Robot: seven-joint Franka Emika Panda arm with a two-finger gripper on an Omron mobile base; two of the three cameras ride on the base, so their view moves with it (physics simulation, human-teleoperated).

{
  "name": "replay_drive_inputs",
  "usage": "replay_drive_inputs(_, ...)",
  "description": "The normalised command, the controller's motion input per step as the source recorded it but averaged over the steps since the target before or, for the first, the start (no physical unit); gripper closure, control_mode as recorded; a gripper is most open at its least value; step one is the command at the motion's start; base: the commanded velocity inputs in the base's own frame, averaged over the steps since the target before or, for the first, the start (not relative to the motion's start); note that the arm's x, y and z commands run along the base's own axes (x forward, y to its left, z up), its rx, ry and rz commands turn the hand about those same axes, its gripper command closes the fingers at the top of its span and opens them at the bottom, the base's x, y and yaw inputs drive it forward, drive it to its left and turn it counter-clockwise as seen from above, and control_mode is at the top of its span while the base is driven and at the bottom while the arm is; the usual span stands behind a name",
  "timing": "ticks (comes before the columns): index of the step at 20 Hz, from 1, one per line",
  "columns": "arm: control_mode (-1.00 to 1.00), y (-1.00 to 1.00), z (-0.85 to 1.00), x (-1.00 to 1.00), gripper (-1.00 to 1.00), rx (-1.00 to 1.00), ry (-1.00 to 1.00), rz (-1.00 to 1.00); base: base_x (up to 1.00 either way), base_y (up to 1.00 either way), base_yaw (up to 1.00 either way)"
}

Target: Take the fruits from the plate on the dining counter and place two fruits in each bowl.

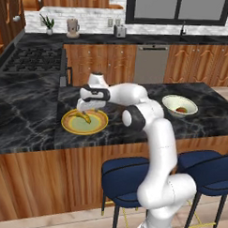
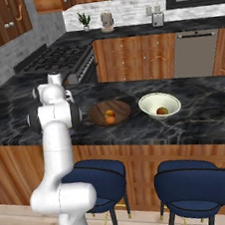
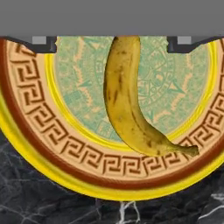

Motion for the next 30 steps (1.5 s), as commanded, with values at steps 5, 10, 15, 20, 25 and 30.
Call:
replay_drive_inputs(5, -1.00, 0.08, -0.39, 0.20, -1.00, 0.00, 0.09, 0.00, 0.00, 0.00, 0.00)
replay_drive_inputs(10, -1.00, 0.09, -0.27, 0.07, -1.00, 0.00, 0.08, 0.00, 0.00, 0.00, 0.00)
replay_drive_inputs(15, -1.00, 0.03, -0.26, 0.05, 1.00, 0.00, 0.08, 0.00, 0.00, 0.00, 0.00)
replay_drive_inputs(20, -1.00, 0.01, -0.04, 0.00, 1.00, 0.00, 0.09, 0.00, 0.00, 0.00, 0.00)
replay_drive_inputs(25, -1.00, -0.03, -0.03, -0.03, 1.00, 0.00, 0.01, 0.00, 0.00, 0.00, 0.00)
replay_drive_inputs(30, -1.00, -0.41, 0.55, -0.75, 1.00, 0.00, -0.03, -0.04, 0.00, 0.00, 0.00)
